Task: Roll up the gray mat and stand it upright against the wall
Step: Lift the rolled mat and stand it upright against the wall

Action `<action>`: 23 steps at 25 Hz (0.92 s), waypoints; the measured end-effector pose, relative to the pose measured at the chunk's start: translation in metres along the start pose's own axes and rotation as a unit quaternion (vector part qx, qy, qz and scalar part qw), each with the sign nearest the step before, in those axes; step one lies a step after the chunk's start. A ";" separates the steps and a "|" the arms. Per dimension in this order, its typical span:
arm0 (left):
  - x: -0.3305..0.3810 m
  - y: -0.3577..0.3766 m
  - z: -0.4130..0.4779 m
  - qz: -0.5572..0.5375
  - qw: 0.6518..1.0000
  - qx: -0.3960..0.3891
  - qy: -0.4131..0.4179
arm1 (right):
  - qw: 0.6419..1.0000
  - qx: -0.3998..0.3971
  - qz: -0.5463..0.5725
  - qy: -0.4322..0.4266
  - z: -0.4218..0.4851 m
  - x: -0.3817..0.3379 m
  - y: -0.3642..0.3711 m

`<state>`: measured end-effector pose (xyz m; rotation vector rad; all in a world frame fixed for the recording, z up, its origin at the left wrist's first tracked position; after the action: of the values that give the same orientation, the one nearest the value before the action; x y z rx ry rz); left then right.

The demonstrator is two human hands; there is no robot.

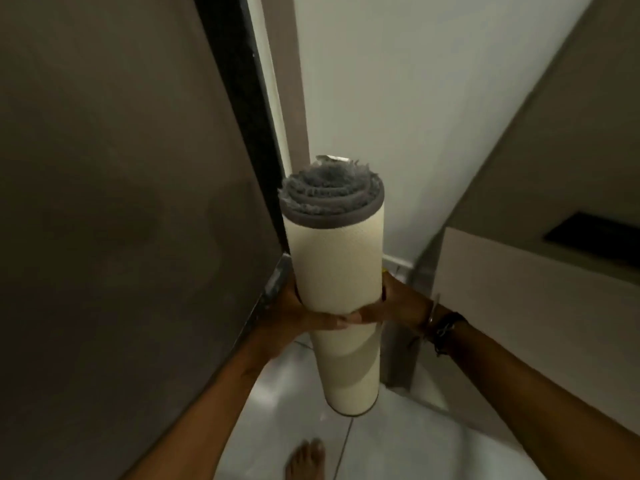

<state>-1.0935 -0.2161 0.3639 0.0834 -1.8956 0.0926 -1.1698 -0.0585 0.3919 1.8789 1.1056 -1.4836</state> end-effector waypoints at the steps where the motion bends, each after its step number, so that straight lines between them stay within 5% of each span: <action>1: -0.005 -0.014 0.040 0.000 1.000 -0.003 0.007 | 1.000 -0.009 -0.016 0.005 0.035 0.000 -0.016; 7: -0.046 -0.050 0.219 0.000 1.000 0.022 -0.020 | 0.992 0.060 -0.099 0.055 0.191 0.062 -0.099; 11: -0.066 -0.058 0.261 -0.009 0.998 0.045 -0.047 | 0.986 0.085 -0.119 0.081 0.240 0.098 -0.121; 18: -0.079 -0.069 0.261 0.007 0.983 0.147 -0.109 | 0.951 0.206 -0.186 0.136 0.272 0.124 -0.118; 23: -0.036 -0.054 0.228 0.092 0.973 0.141 -0.157 | 0.899 0.207 -0.280 0.265 0.221 0.076 -0.114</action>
<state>-1.2910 -0.2939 0.2577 0.1203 -2.1917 0.5027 -1.3803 -0.1487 0.2684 2.5011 1.8209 -1.6403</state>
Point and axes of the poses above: each hand's wrist, its own z-axis towards the middle knuckle, its own y-axis out of the palm, x = y × z, the point moved 5 cm from there along z, towards the middle knuckle, and after that the axes turned 3 degrees about -z, right-handed, at the moved point
